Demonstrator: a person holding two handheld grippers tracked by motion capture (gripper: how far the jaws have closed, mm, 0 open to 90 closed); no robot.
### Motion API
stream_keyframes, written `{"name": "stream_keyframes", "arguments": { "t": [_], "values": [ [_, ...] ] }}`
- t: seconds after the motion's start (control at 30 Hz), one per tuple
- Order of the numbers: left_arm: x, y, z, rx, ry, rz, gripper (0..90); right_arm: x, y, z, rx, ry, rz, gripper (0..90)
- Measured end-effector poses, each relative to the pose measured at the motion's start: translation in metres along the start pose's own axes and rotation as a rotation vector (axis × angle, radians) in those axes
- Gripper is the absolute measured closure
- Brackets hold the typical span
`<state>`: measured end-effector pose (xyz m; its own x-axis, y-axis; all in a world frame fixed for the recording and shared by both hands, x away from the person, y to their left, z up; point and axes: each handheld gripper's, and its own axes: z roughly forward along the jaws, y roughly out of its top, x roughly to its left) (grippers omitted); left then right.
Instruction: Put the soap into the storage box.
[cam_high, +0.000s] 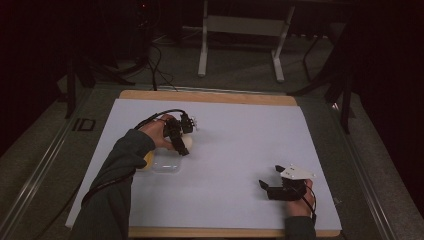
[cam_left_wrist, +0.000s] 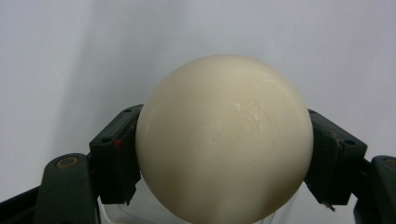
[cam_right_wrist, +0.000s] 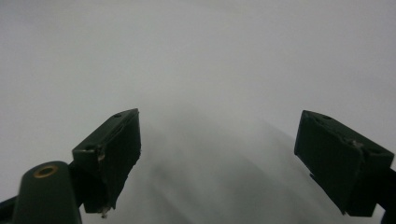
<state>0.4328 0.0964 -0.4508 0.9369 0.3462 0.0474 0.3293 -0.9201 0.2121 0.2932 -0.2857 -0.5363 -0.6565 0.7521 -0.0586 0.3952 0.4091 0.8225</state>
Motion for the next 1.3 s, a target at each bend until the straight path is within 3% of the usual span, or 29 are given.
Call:
{"name": "stream_keyframes", "arguments": {
  "t": [0.87,1.0,1.3],
  "values": [
    [0.000,-0.023,-0.016,-0.008,0.040,-0.003,24.3,0.000,0.000,0.000,0.001,-0.002,-0.004,14.4],
    [-0.001,-0.027,-0.019,-0.018,0.065,0.004,24.4,0.000,0.000,0.000,0.002,-0.002,-0.004,14.4],
    [0.001,-0.032,-0.025,-0.033,0.060,-0.014,24.3,0.000,0.000,0.000,0.002,-0.002,-0.004,14.4]
  ]
}}
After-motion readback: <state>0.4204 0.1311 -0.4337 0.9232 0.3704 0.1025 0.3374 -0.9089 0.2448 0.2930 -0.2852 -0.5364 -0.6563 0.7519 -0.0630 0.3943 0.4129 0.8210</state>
